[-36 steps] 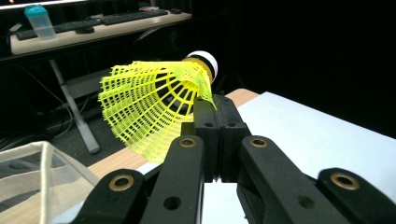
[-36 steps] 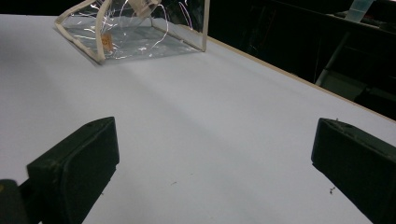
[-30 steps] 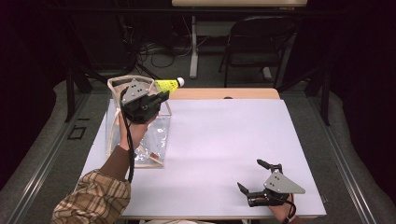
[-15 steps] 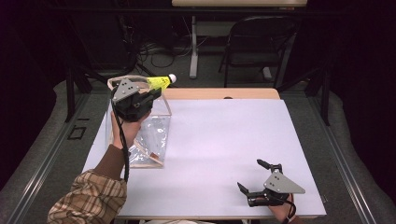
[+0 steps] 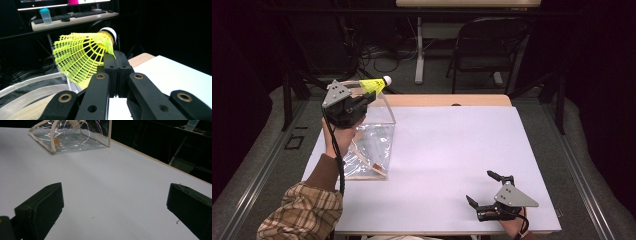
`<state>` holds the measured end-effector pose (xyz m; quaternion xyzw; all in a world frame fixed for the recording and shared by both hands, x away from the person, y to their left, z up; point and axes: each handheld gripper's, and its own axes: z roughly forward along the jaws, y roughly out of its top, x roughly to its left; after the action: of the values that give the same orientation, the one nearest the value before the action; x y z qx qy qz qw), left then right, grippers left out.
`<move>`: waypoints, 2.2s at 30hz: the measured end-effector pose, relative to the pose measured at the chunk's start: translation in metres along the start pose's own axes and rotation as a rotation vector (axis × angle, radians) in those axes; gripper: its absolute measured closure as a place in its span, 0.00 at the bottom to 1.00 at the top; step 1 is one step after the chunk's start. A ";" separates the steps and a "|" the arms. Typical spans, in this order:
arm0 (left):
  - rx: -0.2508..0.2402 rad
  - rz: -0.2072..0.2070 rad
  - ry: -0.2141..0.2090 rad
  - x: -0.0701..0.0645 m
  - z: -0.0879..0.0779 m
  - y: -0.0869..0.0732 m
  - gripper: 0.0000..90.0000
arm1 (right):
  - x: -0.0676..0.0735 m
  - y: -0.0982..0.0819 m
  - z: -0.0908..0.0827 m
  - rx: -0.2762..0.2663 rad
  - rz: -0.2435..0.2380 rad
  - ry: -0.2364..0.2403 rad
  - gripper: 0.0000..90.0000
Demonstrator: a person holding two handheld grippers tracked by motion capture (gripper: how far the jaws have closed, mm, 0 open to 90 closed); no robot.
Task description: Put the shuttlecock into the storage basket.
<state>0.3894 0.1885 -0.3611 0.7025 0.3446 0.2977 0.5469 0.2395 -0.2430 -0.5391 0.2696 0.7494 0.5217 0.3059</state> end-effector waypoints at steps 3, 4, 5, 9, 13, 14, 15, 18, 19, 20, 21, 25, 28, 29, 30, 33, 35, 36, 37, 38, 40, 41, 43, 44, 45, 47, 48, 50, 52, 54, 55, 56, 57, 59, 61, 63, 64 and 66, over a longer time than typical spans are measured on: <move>0.001 0.002 0.008 0.002 -0.002 0.001 1.00 | 0.000 0.000 0.000 0.001 0.001 -0.001 0.01; -0.002 0.002 0.011 0.002 -0.002 0.001 1.00 | 0.000 0.000 0.000 -0.001 0.005 -0.002 0.01; -0.001 0.004 0.018 0.004 -0.004 0.001 1.00 | 0.000 0.000 0.000 0.000 0.006 -0.002 0.01; -0.005 -0.005 0.026 0.007 -0.006 0.001 1.00 | 0.000 0.000 0.000 0.002 0.004 -0.002 0.01; -0.003 -0.006 0.038 0.012 -0.009 0.001 1.00 | -0.001 0.000 0.000 0.004 0.005 -0.003 0.01; -0.008 -0.010 0.042 0.013 -0.010 0.001 1.00 | -0.001 0.000 0.000 0.006 0.003 -0.002 0.01; -0.008 -0.010 0.045 0.014 -0.011 0.001 1.00 | -0.001 0.000 0.000 0.003 0.003 -0.002 0.01; -0.012 -0.012 0.054 0.017 -0.013 0.001 1.00 | 0.000 0.000 0.000 0.001 0.004 -0.003 0.01; -0.013 -0.015 0.056 0.017 -0.013 0.001 1.00 | 0.000 0.000 0.000 0.001 0.004 -0.003 0.01; -0.012 -0.014 0.059 0.018 -0.014 0.001 1.00 | 0.000 0.000 0.000 0.001 0.006 -0.003 0.01; -0.011 -0.014 0.060 0.018 -0.014 0.001 1.00 | 0.000 0.000 0.000 0.002 0.004 -0.002 0.01; -0.010 -0.012 0.066 0.020 -0.014 0.001 1.00 | 0.000 0.000 0.000 0.001 0.003 -0.003 0.01; -0.011 -0.012 0.071 0.021 -0.015 0.001 1.00 | 0.000 0.000 0.000 0.003 0.003 -0.004 0.01; -0.009 -0.012 0.072 0.022 -0.015 0.001 1.00 | 0.000 0.000 0.000 0.003 0.003 -0.004 0.01; -0.008 -0.014 0.078 0.023 -0.016 0.000 1.00 | 0.000 0.000 0.000 0.004 0.004 -0.004 0.01; -0.008 -0.016 0.081 0.025 -0.017 0.000 1.00 | 0.000 0.000 0.000 0.002 0.004 -0.004 0.01; -0.012 -0.021 0.085 0.026 -0.017 0.000 1.00 | 0.000 0.000 0.000 0.002 0.004 -0.004 0.01; -0.012 -0.022 0.090 0.027 -0.018 0.000 1.00 | 0.000 0.000 0.000 0.005 0.006 -0.004 0.01; -0.012 -0.022 0.090 0.027 -0.018 0.000 1.00 | 0.000 0.000 0.000 0.005 0.006 -0.004 0.01; -0.013 -0.023 0.091 0.028 -0.018 -0.001 1.00 | 0.000 0.000 0.000 0.003 0.006 -0.004 0.01; -0.012 -0.028 0.096 0.030 -0.019 -0.002 1.00 | 0.000 0.000 0.000 0.006 0.007 -0.004 0.01; -0.012 -0.028 0.096 0.030 -0.019 -0.002 1.00 | 0.000 0.000 0.000 0.006 0.007 -0.004 0.01; -0.012 -0.031 0.101 0.031 -0.019 -0.002 1.00 | 0.000 0.000 0.000 0.005 0.005 -0.005 0.01; -0.013 -0.033 0.102 0.032 -0.020 -0.003 1.00 | 0.000 0.000 0.000 0.005 0.005 -0.005 0.01; -0.013 -0.033 0.102 0.032 -0.020 -0.003 1.00 | 0.000 0.000 0.000 0.005 0.005 -0.005 0.01; -0.013 -0.037 0.105 0.033 -0.020 -0.003 1.00 | 0.000 0.000 0.000 0.006 0.005 -0.004 0.01; -0.011 -0.038 0.108 0.034 -0.020 -0.004 1.00 | 0.000 0.000 0.000 0.005 0.005 -0.004 0.01; -0.012 -0.041 0.112 0.035 -0.020 -0.004 1.00 | 0.000 0.000 0.000 0.006 0.002 -0.005 0.01; -0.012 -0.043 0.112 0.036 -0.021 -0.005 1.00 | 0.000 0.000 0.000 0.005 0.003 -0.005 0.01; -0.008 -0.045 0.116 0.037 -0.021 -0.006 1.00 | -0.001 0.000 0.000 0.007 0.002 -0.005 0.01; -0.006 -0.045 0.115 0.037 -0.021 -0.006 1.00 | -0.001 0.000 0.000 0.007 0.002 -0.005 0.01; -0.006 -0.046 0.116 0.038 -0.021 -0.006 1.00 | -0.001 0.000 0.000 0.006 0.002 -0.004 0.01; -0.006 -0.047 0.118 0.039 -0.021 -0.007 1.00 | -0.001 0.000 0.000 0.006 0.002 -0.004 0.01; -0.005 -0.052 0.119 0.039 -0.021 -0.008 1.00 | 0.000 0.000 0.000 0.006 0.004 -0.004 0.01; -0.002 -0.054 0.121 0.040 -0.020 -0.010 1.00 | 0.000 0.000 0.000 0.006 0.004 -0.004 0.01; 0.000 -0.055 0.120 0.041 -0.020 -0.010 1.00 | -0.001 0.000 0.000 0.006 0.002 -0.004 0.01; 0.000 -0.056 0.122 0.041 -0.021 -0.010 1.00 | -0.001 0.000 0.000 0.005 0.003 -0.004 0.01; -0.001 -0.057 0.122 0.041 -0.020 -0.011 1.00 | -0.001 0.000 0.000 0.006 0.002 -0.004 0.01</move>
<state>0.3957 0.2353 -0.3653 0.6727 0.3972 0.3244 0.5334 0.2398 -0.2436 -0.5391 0.2725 0.7499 0.5193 0.3060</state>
